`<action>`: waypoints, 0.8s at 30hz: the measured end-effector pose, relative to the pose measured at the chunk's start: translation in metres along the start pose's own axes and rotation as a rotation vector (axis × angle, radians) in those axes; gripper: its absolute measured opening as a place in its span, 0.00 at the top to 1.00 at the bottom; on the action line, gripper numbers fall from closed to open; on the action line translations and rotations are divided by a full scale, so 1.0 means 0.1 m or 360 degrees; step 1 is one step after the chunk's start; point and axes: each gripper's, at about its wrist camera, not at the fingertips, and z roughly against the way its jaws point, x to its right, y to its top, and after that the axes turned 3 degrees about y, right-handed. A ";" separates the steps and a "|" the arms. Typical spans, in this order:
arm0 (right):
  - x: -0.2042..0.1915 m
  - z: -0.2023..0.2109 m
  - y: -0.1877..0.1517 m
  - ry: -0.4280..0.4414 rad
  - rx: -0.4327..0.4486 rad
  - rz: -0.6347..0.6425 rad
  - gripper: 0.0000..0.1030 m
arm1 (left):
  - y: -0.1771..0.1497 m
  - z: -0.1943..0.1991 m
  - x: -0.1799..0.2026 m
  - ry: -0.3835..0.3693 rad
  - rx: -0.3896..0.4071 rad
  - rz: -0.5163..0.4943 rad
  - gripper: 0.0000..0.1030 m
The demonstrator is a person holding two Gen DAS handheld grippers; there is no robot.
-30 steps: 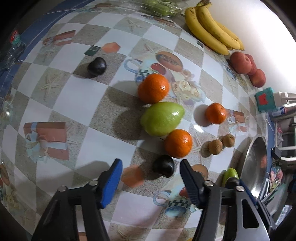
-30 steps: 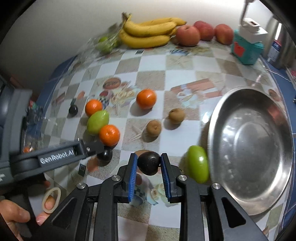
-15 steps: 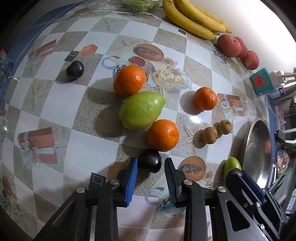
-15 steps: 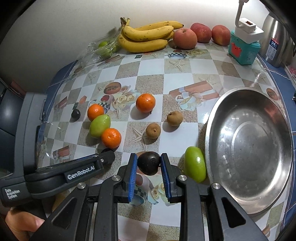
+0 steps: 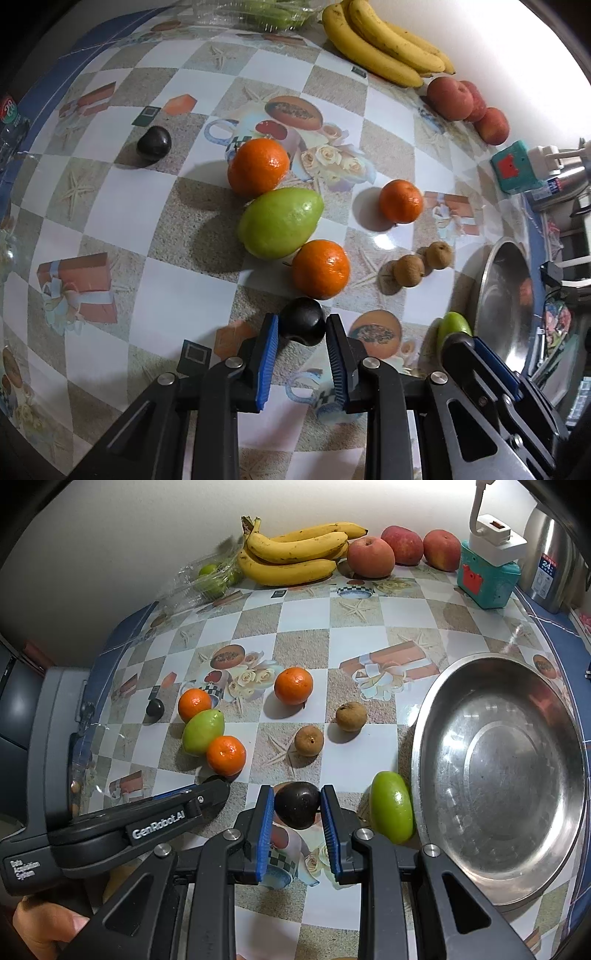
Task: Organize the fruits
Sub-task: 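Carry the plum with the right tool into the steel basin and release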
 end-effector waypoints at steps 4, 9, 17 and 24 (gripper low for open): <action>0.02 0.05 0.01 0.0014 0.0020 -0.0016 0.74 | -0.03 0.14 0.01 -0.0034 0.0052 -0.0008 0.73; 0.10 0.14 0.03 0.0033 0.0057 -0.0057 0.74 | -0.03 0.29 0.06 -0.0080 0.0116 -0.0012 0.73; 0.42 0.27 0.08 -0.0007 0.0104 -0.0188 0.74 | -0.05 0.34 0.26 -0.0144 0.0133 -0.0124 0.73; 0.81 0.41 0.10 -0.0178 0.0179 -0.0320 0.74 | -0.14 0.36 0.60 -0.0174 0.0182 -0.0313 0.73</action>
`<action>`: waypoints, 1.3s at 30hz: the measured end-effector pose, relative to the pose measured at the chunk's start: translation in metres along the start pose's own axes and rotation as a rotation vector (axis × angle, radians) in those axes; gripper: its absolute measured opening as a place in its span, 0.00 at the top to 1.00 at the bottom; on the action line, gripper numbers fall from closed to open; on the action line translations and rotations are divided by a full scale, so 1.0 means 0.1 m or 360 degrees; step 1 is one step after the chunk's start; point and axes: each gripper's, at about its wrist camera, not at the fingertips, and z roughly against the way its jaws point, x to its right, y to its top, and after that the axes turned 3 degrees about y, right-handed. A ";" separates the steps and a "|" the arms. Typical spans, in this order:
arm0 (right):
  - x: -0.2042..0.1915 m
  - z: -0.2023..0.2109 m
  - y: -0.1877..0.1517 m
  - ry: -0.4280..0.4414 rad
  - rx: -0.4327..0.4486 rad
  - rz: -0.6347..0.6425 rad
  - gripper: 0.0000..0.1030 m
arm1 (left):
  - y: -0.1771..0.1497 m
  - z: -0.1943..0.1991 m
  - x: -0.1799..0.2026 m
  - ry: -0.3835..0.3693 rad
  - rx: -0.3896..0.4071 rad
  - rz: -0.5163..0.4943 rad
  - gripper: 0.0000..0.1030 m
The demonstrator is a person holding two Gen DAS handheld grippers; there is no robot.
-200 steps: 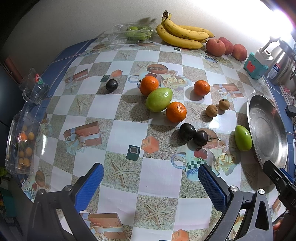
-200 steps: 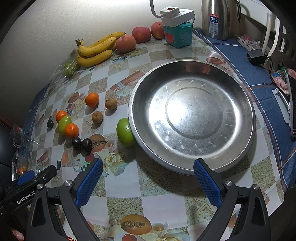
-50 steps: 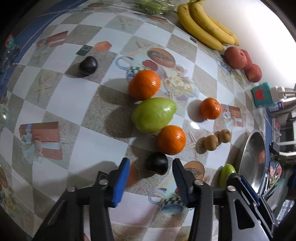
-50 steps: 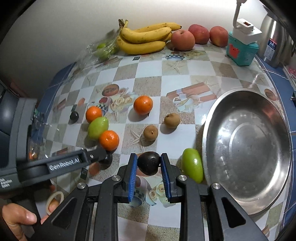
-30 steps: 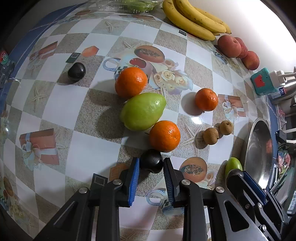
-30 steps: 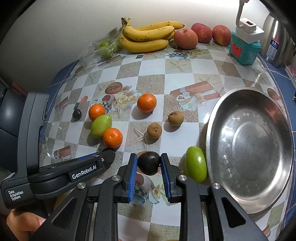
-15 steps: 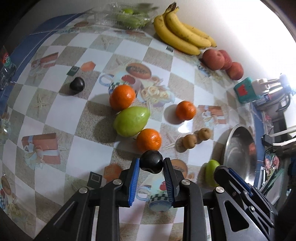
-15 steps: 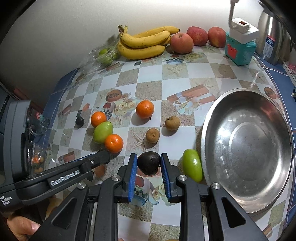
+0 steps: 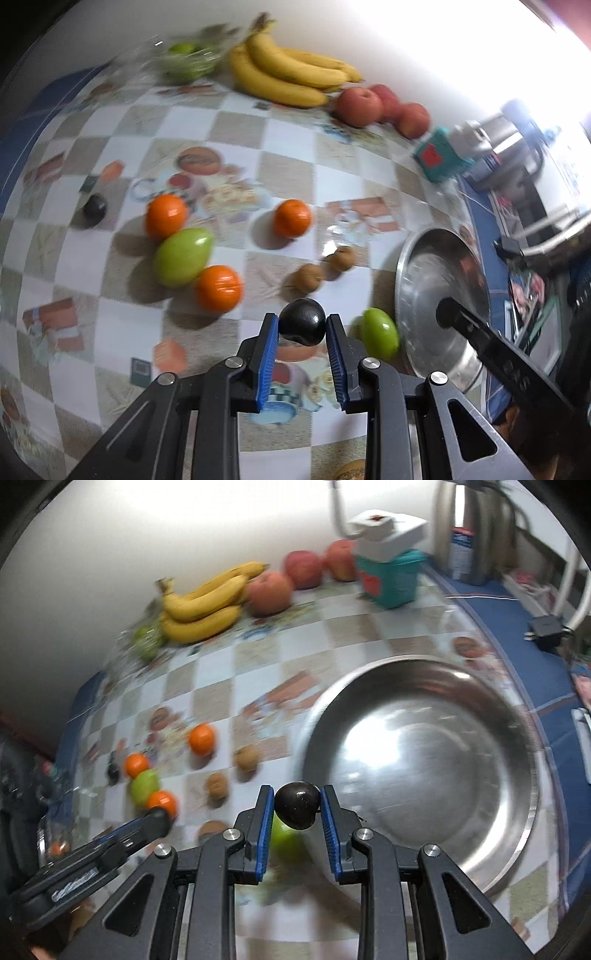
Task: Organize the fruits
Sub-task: 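Carry the plum with the right tool into the steel basin and release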
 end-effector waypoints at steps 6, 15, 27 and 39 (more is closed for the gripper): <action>0.39 0.01 0.05 -0.0096 0.0021 -0.0160 0.74 | -0.04 -0.05 0.42 -0.0071 0.0020 -0.0191 0.73; 0.99 0.09 0.05 -0.0181 0.0085 -0.0412 0.74 | -0.14 -0.15 1.09 -0.0113 0.0128 -0.0477 0.73; 1.26 0.01 0.01 -0.0215 0.0062 -0.0494 0.74 | -0.25 -0.60 1.45 -0.0006 0.0091 -0.0639 0.72; 1.33 -0.12 -0.04 -0.0226 -0.0009 -0.0520 0.74 | -0.17 -0.53 1.34 0.0041 0.0099 -0.0561 0.66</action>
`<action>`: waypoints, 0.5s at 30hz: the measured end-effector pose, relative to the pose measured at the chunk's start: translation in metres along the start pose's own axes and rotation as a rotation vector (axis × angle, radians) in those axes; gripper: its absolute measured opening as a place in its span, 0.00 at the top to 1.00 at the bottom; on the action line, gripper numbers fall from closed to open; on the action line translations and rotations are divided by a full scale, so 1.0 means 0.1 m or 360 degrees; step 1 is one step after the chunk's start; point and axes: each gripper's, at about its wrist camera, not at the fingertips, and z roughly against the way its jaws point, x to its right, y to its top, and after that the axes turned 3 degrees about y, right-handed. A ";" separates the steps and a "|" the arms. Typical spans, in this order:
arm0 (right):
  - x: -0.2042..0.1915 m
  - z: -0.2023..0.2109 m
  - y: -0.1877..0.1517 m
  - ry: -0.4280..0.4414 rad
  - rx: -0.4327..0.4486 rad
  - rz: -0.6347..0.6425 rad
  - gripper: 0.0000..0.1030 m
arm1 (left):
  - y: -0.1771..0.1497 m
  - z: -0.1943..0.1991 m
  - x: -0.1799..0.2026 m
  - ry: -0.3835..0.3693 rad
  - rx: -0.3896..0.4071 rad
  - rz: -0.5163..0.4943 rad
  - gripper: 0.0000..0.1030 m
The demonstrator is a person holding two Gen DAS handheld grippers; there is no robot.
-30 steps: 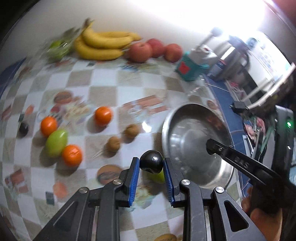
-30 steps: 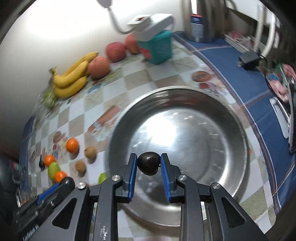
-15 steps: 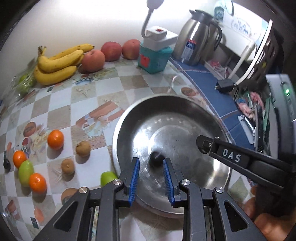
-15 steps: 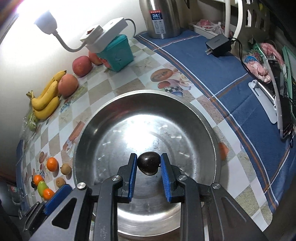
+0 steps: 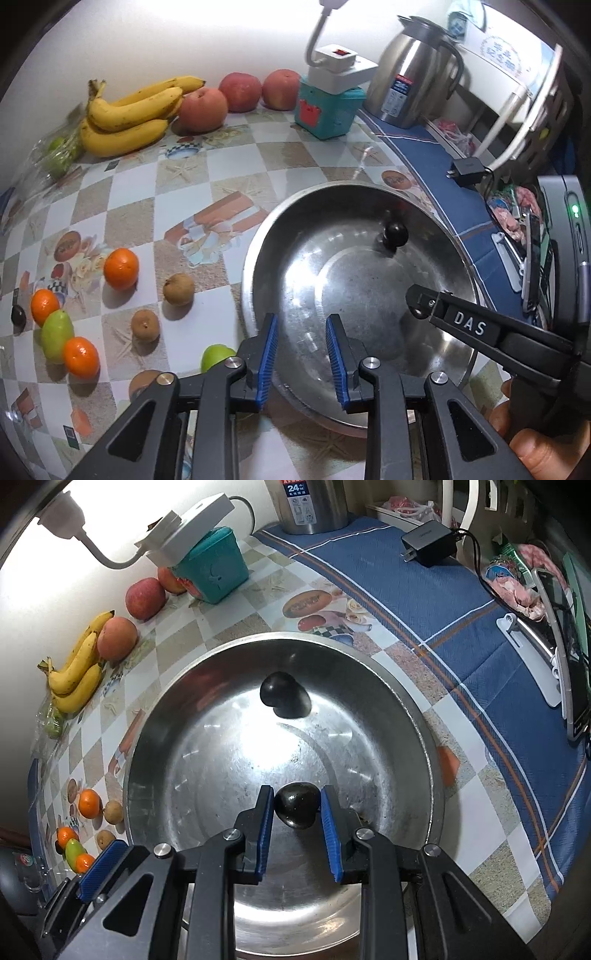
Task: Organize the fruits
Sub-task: 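Carry the plum with the right tool into the steel basin and release, then move the right tool back toward the green mango-like fruit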
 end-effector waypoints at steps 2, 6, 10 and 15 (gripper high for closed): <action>0.00 0.00 0.00 -0.0003 0.0003 0.0001 0.73 | 0.01 0.02 -0.04 0.0033 0.0000 0.0029 0.45; -0.01 -0.01 0.00 -0.0017 0.0004 0.0000 0.57 | 0.03 0.08 -0.17 0.0111 0.0001 0.0102 0.36; -0.06 0.03 0.01 -0.0028 0.0042 0.0033 0.46 | 0.03 0.12 -0.37 0.0161 -0.0035 0.0228 0.25; -0.15 0.05 0.00 -0.0044 0.0066 0.0113 0.29 | -0.01 0.19 -0.64 0.0270 -0.0051 0.0393 0.15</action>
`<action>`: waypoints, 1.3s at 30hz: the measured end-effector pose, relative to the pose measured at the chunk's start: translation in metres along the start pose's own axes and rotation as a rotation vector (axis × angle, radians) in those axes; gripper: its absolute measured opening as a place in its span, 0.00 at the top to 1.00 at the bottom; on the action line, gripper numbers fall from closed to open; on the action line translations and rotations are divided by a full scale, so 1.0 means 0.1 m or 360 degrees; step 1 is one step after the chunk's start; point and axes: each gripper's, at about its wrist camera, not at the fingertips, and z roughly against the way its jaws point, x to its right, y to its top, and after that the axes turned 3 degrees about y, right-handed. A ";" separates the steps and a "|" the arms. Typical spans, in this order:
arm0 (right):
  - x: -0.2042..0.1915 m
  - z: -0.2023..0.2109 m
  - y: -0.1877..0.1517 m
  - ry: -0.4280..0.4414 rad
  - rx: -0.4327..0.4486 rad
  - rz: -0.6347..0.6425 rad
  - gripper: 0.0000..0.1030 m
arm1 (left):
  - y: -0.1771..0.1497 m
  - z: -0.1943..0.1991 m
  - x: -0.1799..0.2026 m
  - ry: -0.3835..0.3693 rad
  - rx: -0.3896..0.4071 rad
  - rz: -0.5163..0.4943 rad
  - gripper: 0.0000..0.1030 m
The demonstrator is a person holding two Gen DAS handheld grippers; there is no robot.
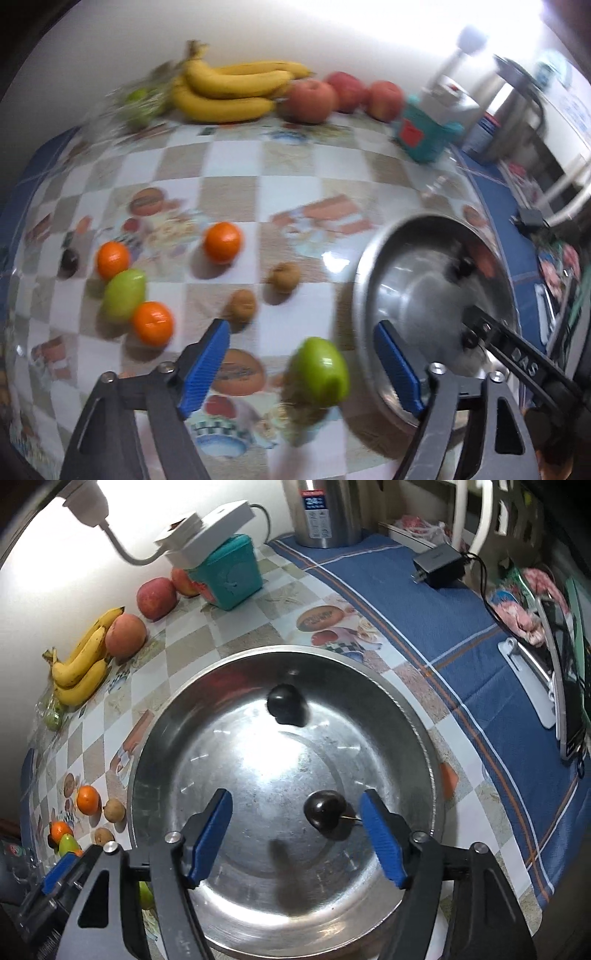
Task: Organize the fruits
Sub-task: 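Move the right tool back toward the green mango-like fruit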
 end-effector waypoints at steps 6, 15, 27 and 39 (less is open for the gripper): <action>-0.21 -0.01 -0.05 -0.0010 -0.0007 0.0124 0.29 | 0.02 0.05 -0.43 0.0157 -0.0026 0.0229 0.04; -0.50 0.03 -0.13 0.0030 -0.0020 0.0280 0.13 | -0.01 0.11 -0.98 0.0189 -0.0036 0.0459 0.00; -0.68 0.06 -0.18 0.0108 0.0007 0.0337 0.03 | 0.01 0.14 -1.24 0.0152 0.0018 0.0554 0.00; -0.90 0.08 -0.31 0.0176 0.0005 0.0407 0.03 | 0.04 0.21 -1.57 0.0136 0.0047 0.0688 0.00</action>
